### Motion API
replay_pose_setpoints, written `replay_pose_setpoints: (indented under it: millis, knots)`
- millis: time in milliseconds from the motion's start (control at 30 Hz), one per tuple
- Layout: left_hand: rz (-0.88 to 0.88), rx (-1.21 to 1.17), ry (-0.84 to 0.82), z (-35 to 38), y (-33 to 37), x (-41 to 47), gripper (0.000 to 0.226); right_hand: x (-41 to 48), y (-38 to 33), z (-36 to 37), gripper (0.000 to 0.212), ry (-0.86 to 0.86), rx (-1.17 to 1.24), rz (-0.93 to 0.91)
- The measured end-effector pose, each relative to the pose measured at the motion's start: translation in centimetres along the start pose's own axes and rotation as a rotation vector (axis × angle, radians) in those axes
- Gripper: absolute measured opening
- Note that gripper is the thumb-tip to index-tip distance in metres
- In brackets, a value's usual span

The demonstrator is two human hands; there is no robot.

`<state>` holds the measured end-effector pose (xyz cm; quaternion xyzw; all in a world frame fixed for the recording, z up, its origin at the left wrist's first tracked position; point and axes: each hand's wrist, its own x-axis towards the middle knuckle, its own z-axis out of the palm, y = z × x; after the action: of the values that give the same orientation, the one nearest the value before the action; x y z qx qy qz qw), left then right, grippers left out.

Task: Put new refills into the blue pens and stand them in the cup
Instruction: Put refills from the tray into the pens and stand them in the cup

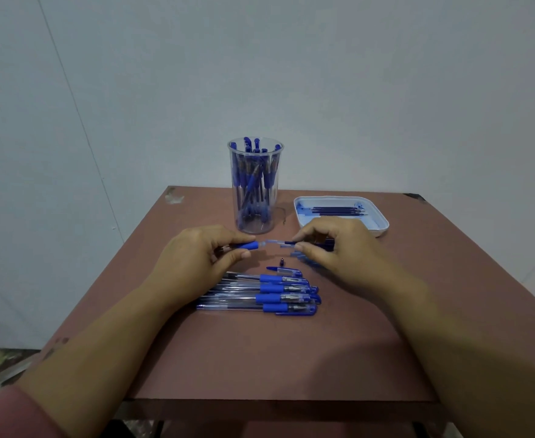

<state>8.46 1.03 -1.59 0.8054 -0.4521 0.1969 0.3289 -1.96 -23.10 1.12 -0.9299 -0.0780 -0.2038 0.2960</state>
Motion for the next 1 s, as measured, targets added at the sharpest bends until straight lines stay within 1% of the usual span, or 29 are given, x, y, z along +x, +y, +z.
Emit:
replay_pose_setpoints:
  millis: [167, 367, 467, 533, 633, 733, 867, 900, 1000]
  knots:
    - [-0.026, -0.010, 0.004, 0.0, 0.2, 0.0, 0.035, 0.0, 0.0, 0.2, 0.008, -0.014, 0.012, 0.024]
    - [-0.067, -0.043, 0.015, 0.0, 0.3, 0.0, 0.027, -0.1, -0.2, 0.3, 0.006, -0.054, 0.056, 0.036]
    - [-0.049, -0.031, 0.001, -0.1, 0.2, 0.0, 0.027, 0.0, -0.2, 0.2, 0.006, -0.067, 0.014, 0.021]
    - [-0.029, -0.011, -0.023, -0.2, 0.2, -0.1, 0.026, 0.0, -0.2, 0.1, 0.006, -0.062, -0.062, -0.016]
    - [0.001, 0.001, -0.050, -0.3, 0.4, -0.2, 0.025, 0.2, -0.7, 0.3, 0.010, -0.040, -0.171, -0.099]
    - [0.021, 0.011, -0.060, -0.2, 0.6, -0.1, 0.027, 0.3, -1.1, 0.8, 0.014, -0.040, -0.214, -0.164]
    - [0.012, 0.015, -0.040, -0.3, 0.4, -0.1, 0.025, 0.0, -0.7, 0.5, 0.032, -0.058, -0.203, -0.143]
    - [0.013, 0.018, -0.037, -0.4, 0.5, -0.1, 0.025, -0.1, -0.6, 0.3, 0.032, -0.046, -0.186, -0.119]
    - [0.026, 0.022, -0.043, -0.4, 0.6, -0.1, 0.028, -0.2, -0.7, 0.1, 0.015, -0.030, -0.144, -0.074]
